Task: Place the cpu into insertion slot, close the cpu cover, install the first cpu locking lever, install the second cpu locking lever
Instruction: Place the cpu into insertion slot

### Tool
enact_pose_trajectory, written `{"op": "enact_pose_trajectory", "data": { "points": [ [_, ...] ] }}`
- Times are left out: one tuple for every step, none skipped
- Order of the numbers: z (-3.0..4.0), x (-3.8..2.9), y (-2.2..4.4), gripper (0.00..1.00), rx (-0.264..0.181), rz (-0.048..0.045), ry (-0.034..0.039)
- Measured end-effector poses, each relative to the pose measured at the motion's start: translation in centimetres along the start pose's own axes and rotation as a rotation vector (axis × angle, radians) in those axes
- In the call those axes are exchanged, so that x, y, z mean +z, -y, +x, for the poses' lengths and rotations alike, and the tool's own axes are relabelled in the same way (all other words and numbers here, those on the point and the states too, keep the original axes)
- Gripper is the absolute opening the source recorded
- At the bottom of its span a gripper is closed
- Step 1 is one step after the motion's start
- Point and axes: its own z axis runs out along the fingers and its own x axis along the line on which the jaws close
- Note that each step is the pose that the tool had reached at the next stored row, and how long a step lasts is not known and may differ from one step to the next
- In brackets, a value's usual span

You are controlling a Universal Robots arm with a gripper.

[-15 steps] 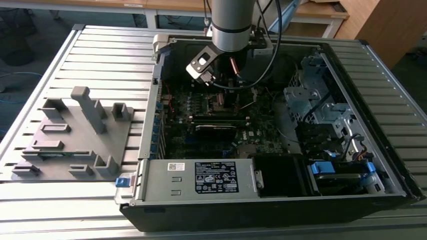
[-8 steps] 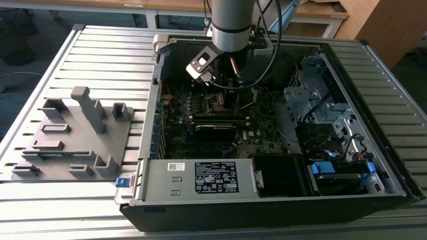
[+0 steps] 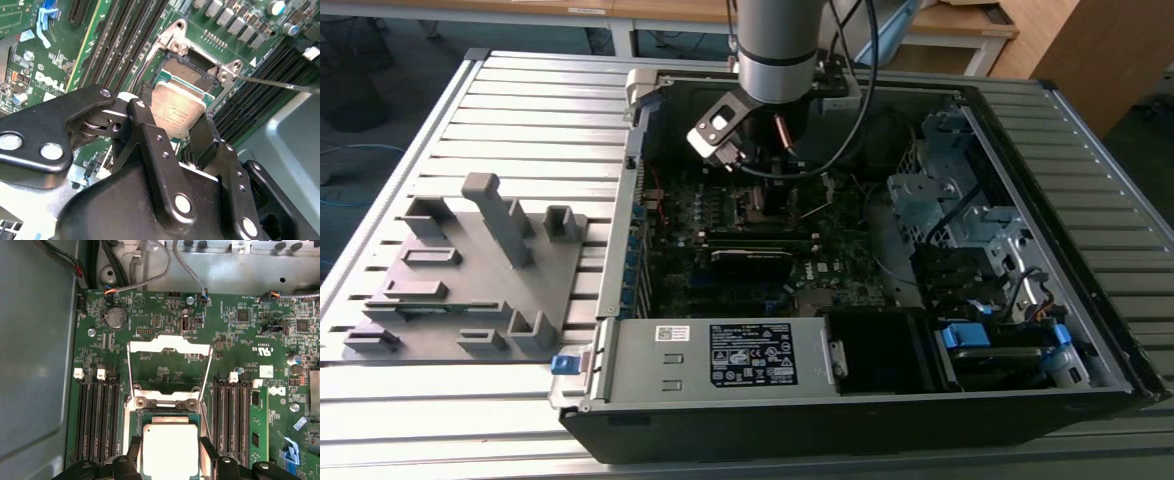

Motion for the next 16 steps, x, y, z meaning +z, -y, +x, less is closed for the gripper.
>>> {"op": "enact_pose_trajectory", "data": {
  "points": [
    [0.0,0.0,0.0,0.54,0.0,0.0,0.0],
    [0.0,0.0,0.01,0.54,0.0,0.0,0.0],
    [0.0,0.0,0.02,0.54,0.0,0.0,0.0],
    [-0.01,-0.01,0.03,0.54,0.0,0.0,0.0],
    [0.0,0.0,0.03,0.54,0.0,0.0009,-0.0002],
    [-0.01,0.02,0.03,0.54,0.0,0.0064,0.0001],
    [-0.01,0.01,0.03,0.54,0.0,0.0109,0.0007],
    [-0.01,0.01,0.03,0.54,0.0,0.0111,0.0007],
    [-0.01,0.01,0.03,0.54,0.0,0.0112,0.0007],
    [-0.01,0.01,0.03,0.54,0.0,0.0112,0.0007],
    [-0.01,0.01,0.03,0.54,0.0,0.0113,0.0006],
    [-0.01,0.02,0.03,0.54,0.0,0.0112,0.0006],
    [0.0,0.04,0.03,0.54,0.0,0.0112,0.0005],
    [0.0,0.09,0.03,0.54,0.0,0.0111,0.0003],
    [0.0,0.12,0.03,0.54,0.0,0.0111,0.0004],
    [-0.01,0.12,0.04,0.54,0.0,0.0112,0.0006]
  ]
}}
